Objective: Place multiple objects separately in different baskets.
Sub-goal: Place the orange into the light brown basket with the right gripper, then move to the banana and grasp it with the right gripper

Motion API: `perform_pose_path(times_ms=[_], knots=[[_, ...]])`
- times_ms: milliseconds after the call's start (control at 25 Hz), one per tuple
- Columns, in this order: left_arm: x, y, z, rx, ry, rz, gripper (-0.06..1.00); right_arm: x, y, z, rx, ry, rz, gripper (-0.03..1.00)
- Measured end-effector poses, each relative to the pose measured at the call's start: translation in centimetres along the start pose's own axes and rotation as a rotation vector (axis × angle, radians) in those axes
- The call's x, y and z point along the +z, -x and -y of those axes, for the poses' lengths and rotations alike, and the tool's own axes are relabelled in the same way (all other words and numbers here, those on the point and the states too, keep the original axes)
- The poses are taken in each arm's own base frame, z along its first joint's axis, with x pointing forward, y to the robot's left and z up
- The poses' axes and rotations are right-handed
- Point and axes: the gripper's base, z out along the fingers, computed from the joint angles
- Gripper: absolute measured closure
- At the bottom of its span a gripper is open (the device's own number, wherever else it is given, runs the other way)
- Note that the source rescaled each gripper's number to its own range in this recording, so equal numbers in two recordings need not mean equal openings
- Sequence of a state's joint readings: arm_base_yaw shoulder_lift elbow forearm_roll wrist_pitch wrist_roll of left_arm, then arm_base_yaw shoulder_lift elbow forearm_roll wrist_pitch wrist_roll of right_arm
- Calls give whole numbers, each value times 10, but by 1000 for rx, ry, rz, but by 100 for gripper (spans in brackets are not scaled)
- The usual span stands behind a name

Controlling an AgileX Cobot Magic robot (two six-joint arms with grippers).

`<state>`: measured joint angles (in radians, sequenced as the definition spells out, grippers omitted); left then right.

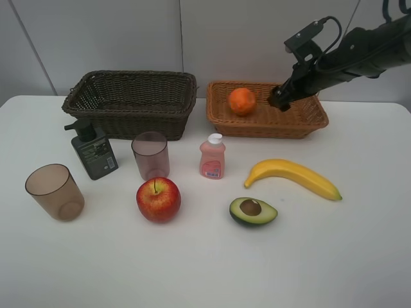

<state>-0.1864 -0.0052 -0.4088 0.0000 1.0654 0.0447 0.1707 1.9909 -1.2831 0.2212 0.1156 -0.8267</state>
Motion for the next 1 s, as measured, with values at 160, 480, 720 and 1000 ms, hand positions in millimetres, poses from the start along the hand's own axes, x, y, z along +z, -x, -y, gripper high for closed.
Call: perform_pose_path(times_ms=[160, 480, 720, 1000], knots=[[0, 0, 0, 0, 0, 0, -6, 0, 0, 0, 2, 1, -1, -3], [0, 0, 0, 0, 0, 0, -6, 0, 0, 0, 2, -2, 2, -3], [0, 0, 0, 0, 0, 0, -6, 0, 0, 0, 2, -2, 2, -3], [0, 0, 0, 0, 0, 0, -6, -6, 4, 2, 2, -7, 12, -3]])
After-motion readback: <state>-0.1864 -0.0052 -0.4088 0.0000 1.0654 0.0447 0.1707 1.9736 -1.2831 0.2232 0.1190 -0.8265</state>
